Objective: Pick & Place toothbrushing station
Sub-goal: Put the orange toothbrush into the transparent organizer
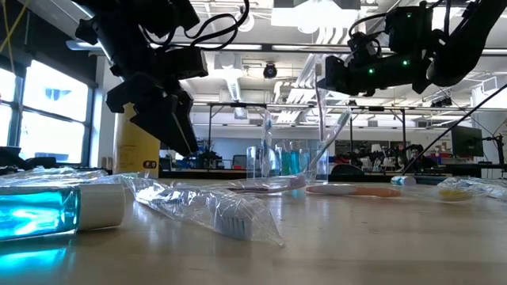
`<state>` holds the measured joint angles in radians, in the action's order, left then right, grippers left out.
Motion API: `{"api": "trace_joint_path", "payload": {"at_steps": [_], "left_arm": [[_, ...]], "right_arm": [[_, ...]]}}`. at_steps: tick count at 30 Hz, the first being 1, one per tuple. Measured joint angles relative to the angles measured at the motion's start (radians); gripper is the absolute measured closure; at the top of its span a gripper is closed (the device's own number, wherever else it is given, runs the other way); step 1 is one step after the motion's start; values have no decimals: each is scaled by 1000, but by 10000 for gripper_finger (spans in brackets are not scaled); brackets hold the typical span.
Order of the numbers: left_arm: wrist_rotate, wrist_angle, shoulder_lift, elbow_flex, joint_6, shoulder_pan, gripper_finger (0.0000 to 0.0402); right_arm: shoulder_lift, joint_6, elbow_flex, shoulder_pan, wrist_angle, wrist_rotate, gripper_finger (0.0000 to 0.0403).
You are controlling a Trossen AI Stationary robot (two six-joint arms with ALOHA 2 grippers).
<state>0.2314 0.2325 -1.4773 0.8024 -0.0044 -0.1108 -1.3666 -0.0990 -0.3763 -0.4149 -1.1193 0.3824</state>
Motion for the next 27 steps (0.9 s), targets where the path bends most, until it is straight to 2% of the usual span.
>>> {"api": "trace_joint_path", "payload": {"at_steps": [10,16,19,24,27], "left_arm": [[0,17,0,0,3,0,174],[-1,9,0,0,1,0,174],[-1,5,0,0,1,0,174],[-1,-1,0,0,1,0,174],[-2,-1,0,0,0,0,174]], "right_arm": [[51,-108,0,44,-101,4,399],[56,-188,0,-19,-115,-25,399],[95,-136,-15,-117,-51,-200,399],[116,43,-88,-325,192,-532,399],[96,93,-125,-430,210,-721,399]]}}
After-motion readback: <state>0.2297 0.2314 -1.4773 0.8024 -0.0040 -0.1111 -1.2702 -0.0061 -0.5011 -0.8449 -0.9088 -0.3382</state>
